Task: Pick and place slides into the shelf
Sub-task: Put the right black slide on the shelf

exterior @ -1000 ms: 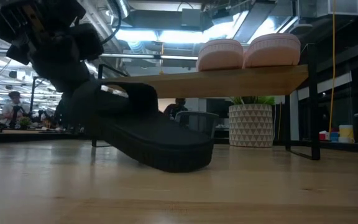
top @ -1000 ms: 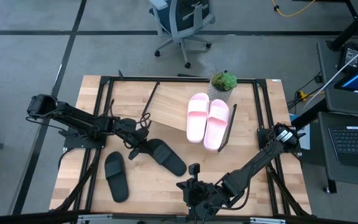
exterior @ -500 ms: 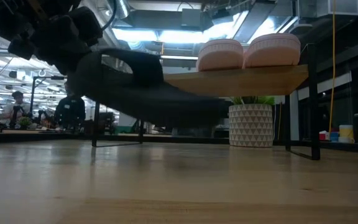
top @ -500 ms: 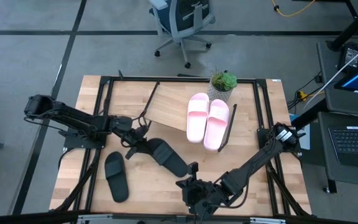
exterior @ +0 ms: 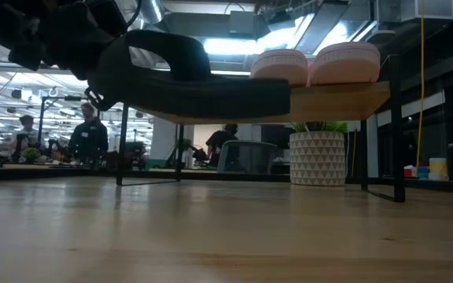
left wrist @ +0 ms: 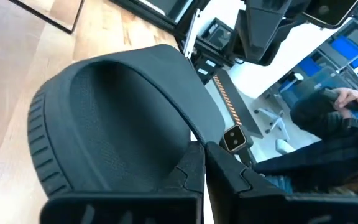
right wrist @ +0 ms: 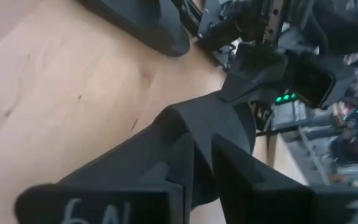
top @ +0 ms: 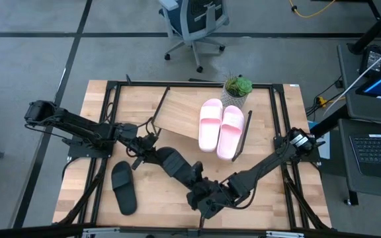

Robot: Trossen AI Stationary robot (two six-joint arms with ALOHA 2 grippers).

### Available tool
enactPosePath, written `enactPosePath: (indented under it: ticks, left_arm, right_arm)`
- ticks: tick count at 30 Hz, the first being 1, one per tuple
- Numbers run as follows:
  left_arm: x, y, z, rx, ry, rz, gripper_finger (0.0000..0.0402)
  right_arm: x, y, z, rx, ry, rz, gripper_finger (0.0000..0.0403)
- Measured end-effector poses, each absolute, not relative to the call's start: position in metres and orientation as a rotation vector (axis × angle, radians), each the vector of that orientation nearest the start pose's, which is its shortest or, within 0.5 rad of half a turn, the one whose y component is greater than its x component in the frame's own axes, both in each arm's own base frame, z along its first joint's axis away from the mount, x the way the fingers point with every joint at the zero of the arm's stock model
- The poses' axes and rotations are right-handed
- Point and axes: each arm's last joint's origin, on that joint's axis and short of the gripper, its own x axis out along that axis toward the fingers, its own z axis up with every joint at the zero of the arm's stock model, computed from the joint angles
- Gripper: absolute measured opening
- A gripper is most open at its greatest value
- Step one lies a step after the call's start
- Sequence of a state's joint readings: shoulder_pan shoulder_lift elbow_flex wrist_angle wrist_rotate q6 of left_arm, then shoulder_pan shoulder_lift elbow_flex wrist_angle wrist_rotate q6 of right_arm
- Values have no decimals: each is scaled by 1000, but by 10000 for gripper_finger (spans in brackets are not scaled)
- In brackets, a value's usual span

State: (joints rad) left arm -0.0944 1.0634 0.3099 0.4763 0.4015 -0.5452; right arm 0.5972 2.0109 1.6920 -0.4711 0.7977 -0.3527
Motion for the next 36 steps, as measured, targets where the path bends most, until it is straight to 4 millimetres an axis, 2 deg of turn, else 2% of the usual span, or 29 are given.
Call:
enactPosePath:
  ticks: [8,12,23,36]
  left_arm:
    - [202,-30,190,-577,349,-421,0]
    - [202,-31,192,-586,332,-426,0]
    - [202,-31,194,-587,315,-441,0]
    - [202,-31,195,-586,306,-447,0]
  right_arm:
    - [384,227,260,-986,665,-47,98]
    - [388,220,260,-986,677,-61,109]
    - [397,201,258,-972,719,-59,110]
    - [402,195,258,-1021,720,-38,110]
